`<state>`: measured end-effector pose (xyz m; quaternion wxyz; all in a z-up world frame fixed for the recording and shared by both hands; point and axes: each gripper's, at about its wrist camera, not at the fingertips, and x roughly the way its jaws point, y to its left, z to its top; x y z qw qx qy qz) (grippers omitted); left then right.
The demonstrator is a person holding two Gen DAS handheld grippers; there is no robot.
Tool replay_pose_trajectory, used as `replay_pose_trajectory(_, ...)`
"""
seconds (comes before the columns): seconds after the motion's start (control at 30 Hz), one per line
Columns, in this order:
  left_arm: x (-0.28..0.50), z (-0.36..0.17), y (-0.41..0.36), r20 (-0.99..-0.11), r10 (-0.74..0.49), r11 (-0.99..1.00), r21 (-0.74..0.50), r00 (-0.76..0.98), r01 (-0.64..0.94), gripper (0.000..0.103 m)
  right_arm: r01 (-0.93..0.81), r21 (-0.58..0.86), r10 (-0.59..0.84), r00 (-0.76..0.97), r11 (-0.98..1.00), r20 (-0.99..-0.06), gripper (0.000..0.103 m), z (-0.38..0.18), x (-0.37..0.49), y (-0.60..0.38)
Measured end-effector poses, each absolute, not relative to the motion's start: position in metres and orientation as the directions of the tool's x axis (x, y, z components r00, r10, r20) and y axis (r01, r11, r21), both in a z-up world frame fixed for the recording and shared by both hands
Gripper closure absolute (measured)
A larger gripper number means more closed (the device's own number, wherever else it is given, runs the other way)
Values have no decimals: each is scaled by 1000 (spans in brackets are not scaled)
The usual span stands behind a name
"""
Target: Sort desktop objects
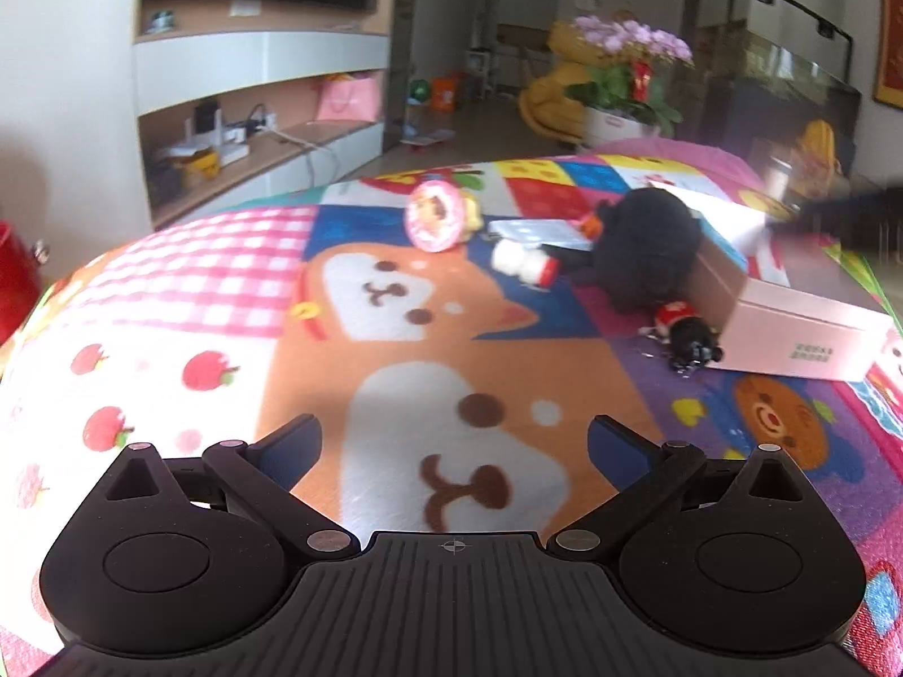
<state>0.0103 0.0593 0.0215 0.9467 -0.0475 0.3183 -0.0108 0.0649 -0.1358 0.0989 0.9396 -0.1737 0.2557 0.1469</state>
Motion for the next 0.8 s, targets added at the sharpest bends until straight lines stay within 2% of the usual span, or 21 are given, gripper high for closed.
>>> replay_pose_trajectory(0.17,9,14,78,-616,-16,987,-136,788,-86,0,-467,-424,173,804,776,-570,58,44,45,-79)
replay_pose_trajectory(0.33,6,13,88,-615,-24,978,-177,788,-108,0,-435,-558,96,840,706,-534,58,18,65,-52)
replay_pose_trajectory(0.5,5,12,85,-613,-16,980,-167,790,-109,0,-430,-683,63,868,590,-493,60,-8,65,-46)
replay_pose_trajectory(0.57,5,13,84,-614,-13,981,-161,789,-109,0,-418,-685,33,866,596,-500,73,-6,65,-48)
replay_pose_trajectory(0.8,5,12,79,-621,9,984,-132,784,-116,0,-421,-599,45,840,681,-540,77,12,24,-88)
